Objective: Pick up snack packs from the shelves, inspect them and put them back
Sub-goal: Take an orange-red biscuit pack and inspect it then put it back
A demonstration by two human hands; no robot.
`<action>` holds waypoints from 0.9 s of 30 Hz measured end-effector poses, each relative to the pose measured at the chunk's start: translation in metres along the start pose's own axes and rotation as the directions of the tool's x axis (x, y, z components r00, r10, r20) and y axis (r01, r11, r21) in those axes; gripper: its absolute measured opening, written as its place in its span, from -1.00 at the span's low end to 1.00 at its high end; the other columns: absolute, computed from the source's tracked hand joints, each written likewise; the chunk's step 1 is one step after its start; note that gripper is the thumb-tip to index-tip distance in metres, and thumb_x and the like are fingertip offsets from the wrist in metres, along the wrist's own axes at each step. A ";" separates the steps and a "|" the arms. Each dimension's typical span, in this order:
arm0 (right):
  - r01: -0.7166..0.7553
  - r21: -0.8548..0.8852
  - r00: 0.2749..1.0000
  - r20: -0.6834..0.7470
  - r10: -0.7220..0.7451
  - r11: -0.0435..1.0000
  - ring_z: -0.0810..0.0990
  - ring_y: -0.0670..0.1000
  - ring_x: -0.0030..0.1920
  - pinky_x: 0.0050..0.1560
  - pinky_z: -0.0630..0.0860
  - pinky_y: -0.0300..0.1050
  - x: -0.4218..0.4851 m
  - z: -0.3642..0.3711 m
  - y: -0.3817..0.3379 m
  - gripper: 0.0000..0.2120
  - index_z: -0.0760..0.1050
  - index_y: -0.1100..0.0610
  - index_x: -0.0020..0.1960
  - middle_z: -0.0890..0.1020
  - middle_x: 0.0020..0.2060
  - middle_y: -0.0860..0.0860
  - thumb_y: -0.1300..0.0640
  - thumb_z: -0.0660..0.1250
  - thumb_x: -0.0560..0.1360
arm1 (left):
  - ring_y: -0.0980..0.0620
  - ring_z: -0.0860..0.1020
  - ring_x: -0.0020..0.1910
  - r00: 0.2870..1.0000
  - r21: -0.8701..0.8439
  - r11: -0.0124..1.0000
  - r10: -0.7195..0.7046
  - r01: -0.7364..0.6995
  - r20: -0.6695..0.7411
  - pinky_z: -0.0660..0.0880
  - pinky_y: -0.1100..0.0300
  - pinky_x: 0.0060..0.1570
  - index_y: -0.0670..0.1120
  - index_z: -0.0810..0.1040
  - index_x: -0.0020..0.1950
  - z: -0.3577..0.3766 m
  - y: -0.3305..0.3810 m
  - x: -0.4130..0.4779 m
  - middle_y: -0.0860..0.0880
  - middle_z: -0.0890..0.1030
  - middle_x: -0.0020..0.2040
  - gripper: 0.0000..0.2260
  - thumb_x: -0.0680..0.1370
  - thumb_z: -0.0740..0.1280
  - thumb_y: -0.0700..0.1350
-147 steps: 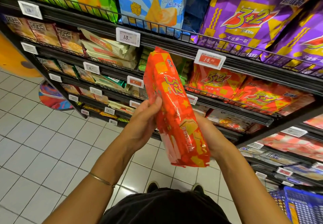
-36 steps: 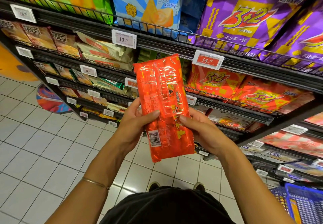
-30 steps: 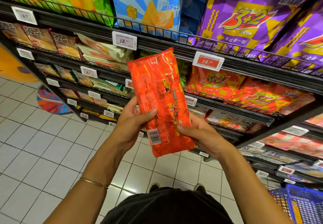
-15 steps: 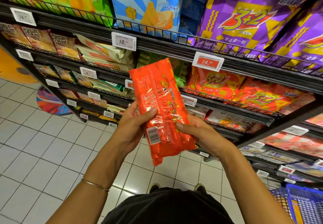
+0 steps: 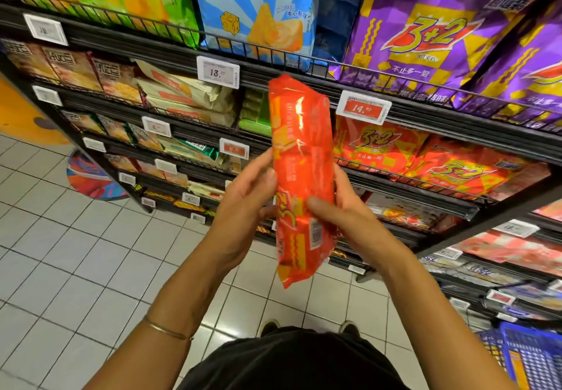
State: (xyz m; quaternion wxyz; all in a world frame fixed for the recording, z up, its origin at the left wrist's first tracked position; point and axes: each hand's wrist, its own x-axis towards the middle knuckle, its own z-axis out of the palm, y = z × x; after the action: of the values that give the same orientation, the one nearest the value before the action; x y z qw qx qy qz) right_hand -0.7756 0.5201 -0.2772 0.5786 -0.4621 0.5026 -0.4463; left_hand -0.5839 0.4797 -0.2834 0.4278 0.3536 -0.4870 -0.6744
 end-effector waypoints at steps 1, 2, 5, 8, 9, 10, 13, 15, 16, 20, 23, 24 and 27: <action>-0.056 0.089 0.998 0.015 0.055 0.994 0.65 -0.02 0.28 0.15 0.61 -0.12 0.000 -0.002 -0.002 0.10 0.24 -0.14 0.56 0.64 0.33 -0.06 -0.28 0.68 0.16 | -0.19 0.58 0.37 0.999 0.021 1.000 0.013 -0.014 0.050 0.59 -0.07 0.18 0.08 0.41 0.57 -0.001 0.002 -0.001 -0.08 0.59 0.42 -0.56 0.67 0.28 0.01; -0.089 0.166 0.996 0.031 0.085 0.982 0.68 0.00 0.23 0.10 0.63 -0.13 0.000 -0.005 -0.004 0.10 0.30 -0.07 0.55 0.67 0.28 -0.03 -0.29 0.69 0.13 | -0.21 0.57 0.38 0.996 0.035 0.999 0.025 -0.029 0.091 0.58 -0.11 0.21 0.08 0.39 0.59 -0.001 0.003 -0.002 -0.09 0.58 0.43 -0.55 0.68 0.27 -0.02; -0.087 0.389 0.996 0.054 0.072 0.917 0.74 0.06 0.08 0.04 0.67 -0.03 -0.004 -0.013 -0.003 -0.15 0.59 0.02 0.34 0.73 0.14 0.08 -0.22 0.72 0.13 | -0.12 0.57 0.38 0.994 0.069 0.996 0.054 -0.061 0.099 0.57 -0.10 0.27 0.10 0.43 0.56 -0.001 0.003 -0.006 -0.06 0.60 0.40 -0.55 0.65 0.32 -0.07; -0.042 0.549 0.999 0.045 0.021 0.835 0.70 0.15 0.12 0.21 0.63 0.20 -0.007 -0.011 0.003 -0.01 0.48 0.15 0.45 0.70 0.17 0.16 -0.16 0.74 0.14 | 0.05 0.59 0.34 0.994 0.118 0.988 -0.094 0.100 -0.054 0.56 0.01 0.29 0.14 0.46 0.49 0.004 -0.002 -0.007 0.06 0.63 0.35 -0.46 0.51 0.44 0.08; -0.008 0.561 0.999 0.047 -0.022 0.827 0.64 0.20 0.19 0.30 0.53 0.26 -0.008 -0.010 0.004 0.09 0.35 0.19 0.54 0.64 0.24 0.19 -0.13 0.74 0.16 | 0.01 0.61 0.32 0.969 0.143 0.960 -0.229 0.242 -0.096 0.53 -0.12 0.34 0.14 0.47 0.48 0.005 -0.005 -0.007 0.04 0.64 0.33 -0.41 0.46 0.44 0.19; 0.029 0.558 0.996 0.051 -0.069 0.829 0.59 0.22 0.24 0.35 0.46 0.28 -0.008 -0.008 0.004 0.17 0.22 0.20 0.61 0.60 0.29 0.20 -0.08 0.73 0.18 | -0.06 0.63 0.30 0.918 0.154 0.906 -0.388 0.395 -0.079 0.51 -0.24 0.34 0.13 0.49 0.46 0.004 -0.007 -0.009 -0.01 0.65 0.32 -0.36 0.43 0.42 0.32; 0.098 0.481 0.983 0.091 -0.161 0.871 0.60 0.15 0.23 0.23 0.56 0.14 -0.011 -0.010 0.002 0.22 0.03 0.14 0.65 0.60 0.27 0.14 0.12 0.72 0.22 | -0.28 0.62 0.30 0.712 -0.013 0.733 -0.657 0.680 0.247 0.62 -0.18 0.18 0.01 0.57 0.44 -0.005 -0.021 -0.015 -0.21 0.63 0.34 -0.27 0.46 0.28 0.47; 0.081 0.414 0.984 0.113 -0.140 0.906 0.57 0.15 0.28 0.25 0.53 0.14 -0.013 -0.016 0.002 0.11 0.04 0.12 0.65 0.53 0.36 0.18 0.28 0.59 0.27 | -0.31 0.63 0.28 0.718 -0.139 0.721 -0.610 0.678 0.334 0.68 -0.06 0.03 -0.03 0.57 0.45 -0.010 -0.025 -0.017 -0.26 0.61 0.36 -0.31 0.49 0.30 0.39; 0.067 0.394 0.983 0.130 -0.128 0.917 0.54 0.15 0.30 0.31 0.48 0.17 -0.014 -0.017 0.001 0.00 0.11 0.13 0.63 0.52 0.38 0.19 0.30 0.51 0.30 | -0.31 0.64 0.27 0.743 -0.165 0.736 -0.592 0.657 0.313 0.68 -0.04 0.00 -0.04 0.56 0.46 -0.011 -0.026 -0.017 -0.26 0.62 0.35 -0.33 0.48 0.35 0.35; 0.045 0.565 0.969 0.176 -0.174 0.824 0.49 0.07 0.46 0.49 0.30 0.18 -0.016 -0.028 0.000 -0.40 0.46 0.06 0.50 0.56 0.43 0.03 -0.05 0.48 0.51 | -0.21 0.68 0.21 0.880 -0.161 0.867 -0.473 0.472 0.034 0.69 -0.10 0.00 0.05 0.46 0.50 -0.014 -0.029 -0.009 -0.13 0.68 0.30 -0.35 0.44 0.47 0.18; -0.056 0.712 0.989 0.136 -0.059 0.700 0.18 0.22 0.64 0.59 0.05 0.35 -0.020 -0.038 0.004 -0.16 0.20 0.06 0.66 0.22 0.65 0.14 -0.35 0.31 0.54 | -0.12 0.72 0.12 0.922 -0.131 0.933 -0.353 0.334 -0.160 0.66 -0.01 -0.09 0.03 0.47 0.46 -0.016 -0.024 -0.005 -0.08 0.70 0.26 -0.38 0.44 0.53 0.12; -0.055 0.714 0.996 0.089 -0.013 0.698 0.23 0.24 0.62 0.57 0.09 0.37 -0.020 -0.043 0.009 -0.10 0.22 0.05 0.66 0.26 0.63 0.15 -0.43 0.32 0.49 | -0.11 0.72 0.11 0.916 -0.129 0.943 -0.329 0.306 -0.228 0.67 -0.02 -0.08 0.03 0.47 0.44 -0.017 -0.024 -0.004 -0.07 0.70 0.26 -0.37 0.43 0.58 0.10; -0.020 0.732 0.996 -0.041 0.074 0.681 0.43 0.25 0.52 0.48 0.29 0.35 -0.023 -0.052 0.023 -0.06 0.34 0.03 0.60 0.44 0.53 0.15 -0.51 0.33 0.40 | -0.12 0.71 0.14 0.905 -0.066 0.974 -0.226 0.217 -0.359 0.67 -0.01 -0.03 0.03 0.48 0.39 -0.024 -0.023 -0.003 -0.04 0.70 0.22 -0.36 0.34 0.59 0.04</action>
State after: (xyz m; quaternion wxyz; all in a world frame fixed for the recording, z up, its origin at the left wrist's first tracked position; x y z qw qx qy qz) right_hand -0.8279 0.5424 -0.2995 0.7087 -0.1651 0.3140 -0.6099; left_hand -0.5669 0.4780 -0.3119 0.4355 0.5202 -0.3477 -0.6472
